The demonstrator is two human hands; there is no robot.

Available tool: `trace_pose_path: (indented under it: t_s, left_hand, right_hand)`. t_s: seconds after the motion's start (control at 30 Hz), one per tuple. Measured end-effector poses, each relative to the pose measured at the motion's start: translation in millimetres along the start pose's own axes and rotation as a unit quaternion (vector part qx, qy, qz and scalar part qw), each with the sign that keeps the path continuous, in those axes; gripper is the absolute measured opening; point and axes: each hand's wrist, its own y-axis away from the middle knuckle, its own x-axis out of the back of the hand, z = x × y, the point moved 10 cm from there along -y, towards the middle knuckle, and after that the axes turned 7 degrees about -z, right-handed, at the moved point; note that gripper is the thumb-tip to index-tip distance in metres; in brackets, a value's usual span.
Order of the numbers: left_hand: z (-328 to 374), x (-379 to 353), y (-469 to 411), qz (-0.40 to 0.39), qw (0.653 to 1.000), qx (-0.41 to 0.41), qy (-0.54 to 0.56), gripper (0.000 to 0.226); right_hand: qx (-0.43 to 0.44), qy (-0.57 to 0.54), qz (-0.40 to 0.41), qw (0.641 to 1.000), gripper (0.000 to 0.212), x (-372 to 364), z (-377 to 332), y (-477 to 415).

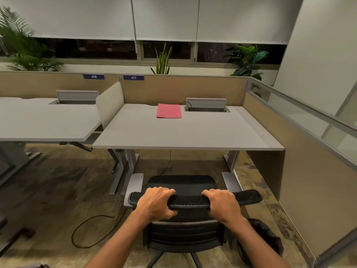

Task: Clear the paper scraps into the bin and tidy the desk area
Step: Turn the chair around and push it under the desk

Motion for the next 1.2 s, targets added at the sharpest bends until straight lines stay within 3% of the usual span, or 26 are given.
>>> trace_pose_path:
  t_s: [0.23,0.73,1.2]
  left_hand:
    - [-23.3,6.4,-37.3,0.000,1.000,0.007,-0.019,0.044]
    - [-84.7,15.1,-127.0,0.009,0.999,-0.033,-0.034,0.050]
    - [-129.6,24.2,-187.9,0.028,0.998,-0.042,-0.048,0.040]
  right_hand:
    - [0.003,-0.016,0.015,1.000,0.023,5.6,11.5,-41.0]
    - [-0.013,-0.027,0.000,1.000,0.028,0.0,33.7,-142.8]
    - [-0.035,-0.033,0.004,0.999,0.029,-0.9,53.1,-218.6]
